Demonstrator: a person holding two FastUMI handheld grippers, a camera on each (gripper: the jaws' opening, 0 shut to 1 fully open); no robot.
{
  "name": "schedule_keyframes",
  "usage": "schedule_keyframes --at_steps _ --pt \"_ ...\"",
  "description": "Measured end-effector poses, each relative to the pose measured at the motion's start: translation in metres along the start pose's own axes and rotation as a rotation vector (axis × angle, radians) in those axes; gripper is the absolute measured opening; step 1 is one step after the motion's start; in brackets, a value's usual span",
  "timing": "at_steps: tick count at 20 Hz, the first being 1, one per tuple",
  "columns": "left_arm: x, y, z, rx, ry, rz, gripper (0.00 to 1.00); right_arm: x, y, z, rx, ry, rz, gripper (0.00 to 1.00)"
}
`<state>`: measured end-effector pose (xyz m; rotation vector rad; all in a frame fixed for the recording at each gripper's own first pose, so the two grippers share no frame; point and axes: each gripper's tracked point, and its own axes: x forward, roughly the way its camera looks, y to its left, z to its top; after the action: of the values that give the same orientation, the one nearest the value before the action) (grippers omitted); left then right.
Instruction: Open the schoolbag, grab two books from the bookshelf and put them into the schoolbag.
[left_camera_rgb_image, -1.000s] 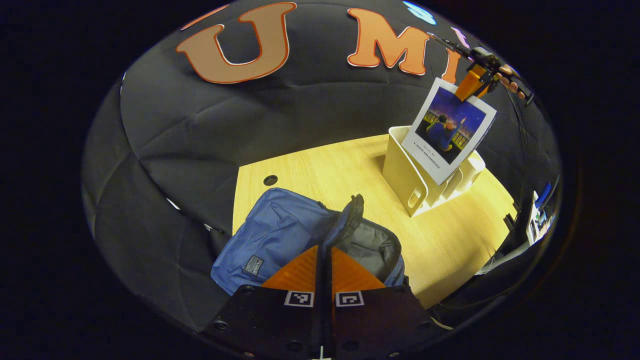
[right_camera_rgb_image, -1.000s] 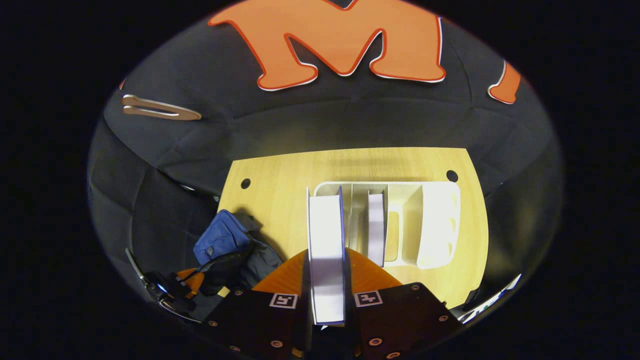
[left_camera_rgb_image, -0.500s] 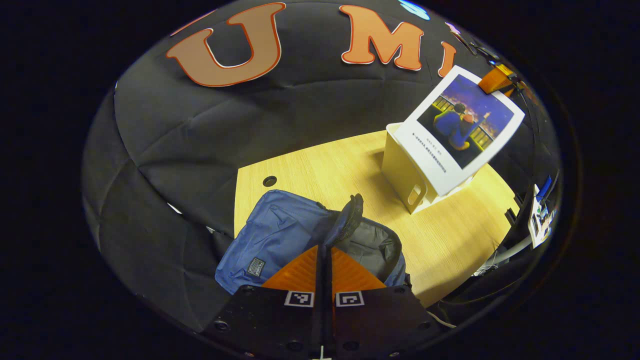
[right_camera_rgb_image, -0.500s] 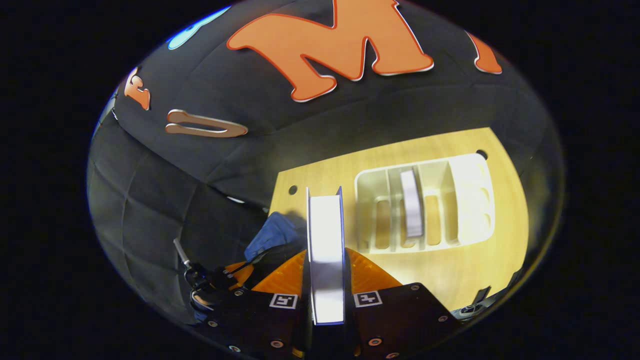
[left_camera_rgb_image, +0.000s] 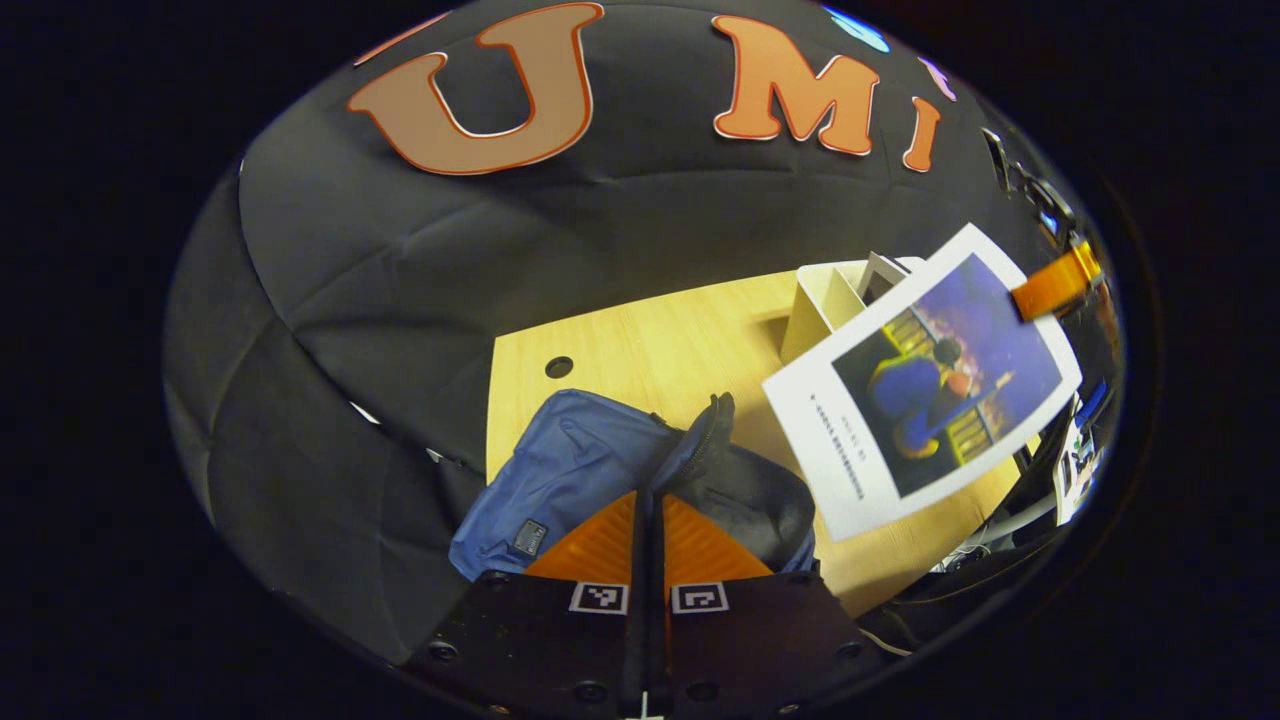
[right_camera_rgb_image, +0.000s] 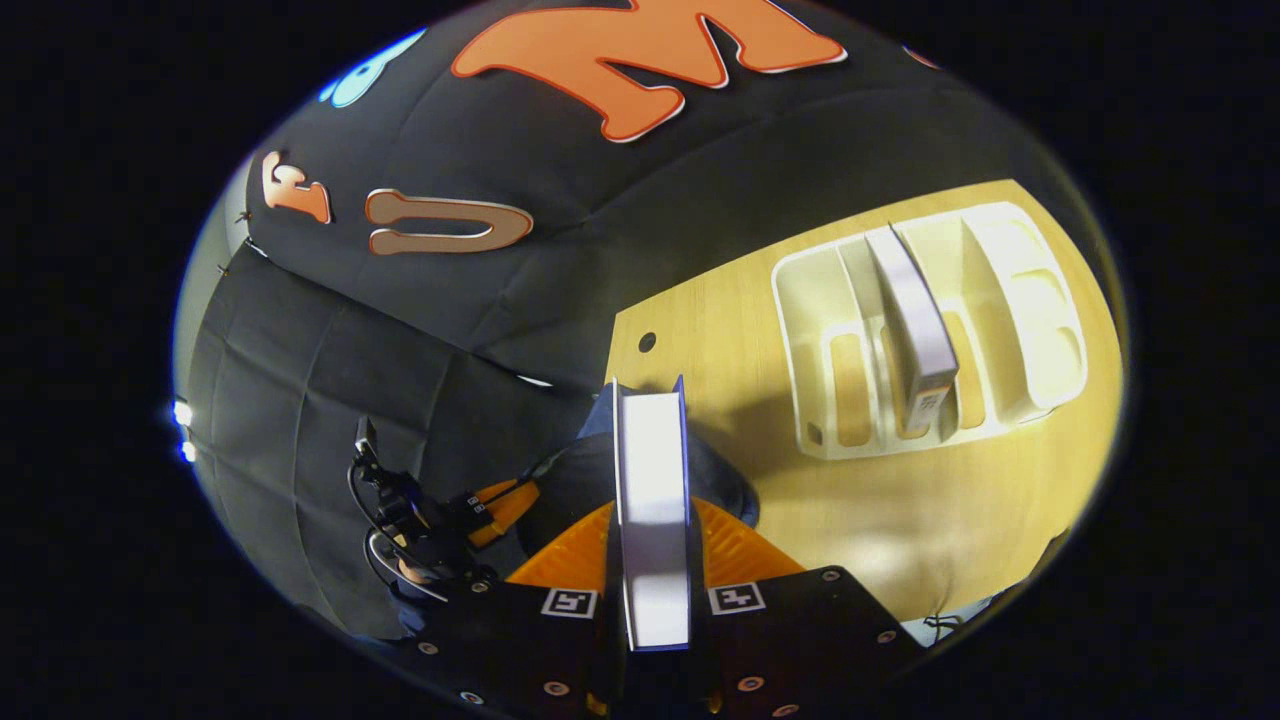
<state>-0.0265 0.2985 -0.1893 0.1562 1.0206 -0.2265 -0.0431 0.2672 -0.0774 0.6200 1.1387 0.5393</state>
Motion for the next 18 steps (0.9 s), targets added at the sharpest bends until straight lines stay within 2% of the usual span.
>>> schedule_keyframes --at_steps 4,14,18 --pt "-0.004 0.006 0.005 -0.046 0.004 0.000 0.02 0.028 -0.011 -0.027 0.103 0.012 0.022 0.26" --pt "-0.013 -0.012 0.033 -0.004 0.006 -0.039 0.02 0.094 -0.012 -0.058 0.277 -0.034 0.095 0.25" --pt "-0.012 -0.026 0.036 0.017 0.016 -0.065 0.01 0.125 -0.018 -0.068 0.313 -0.044 0.097 0.25"
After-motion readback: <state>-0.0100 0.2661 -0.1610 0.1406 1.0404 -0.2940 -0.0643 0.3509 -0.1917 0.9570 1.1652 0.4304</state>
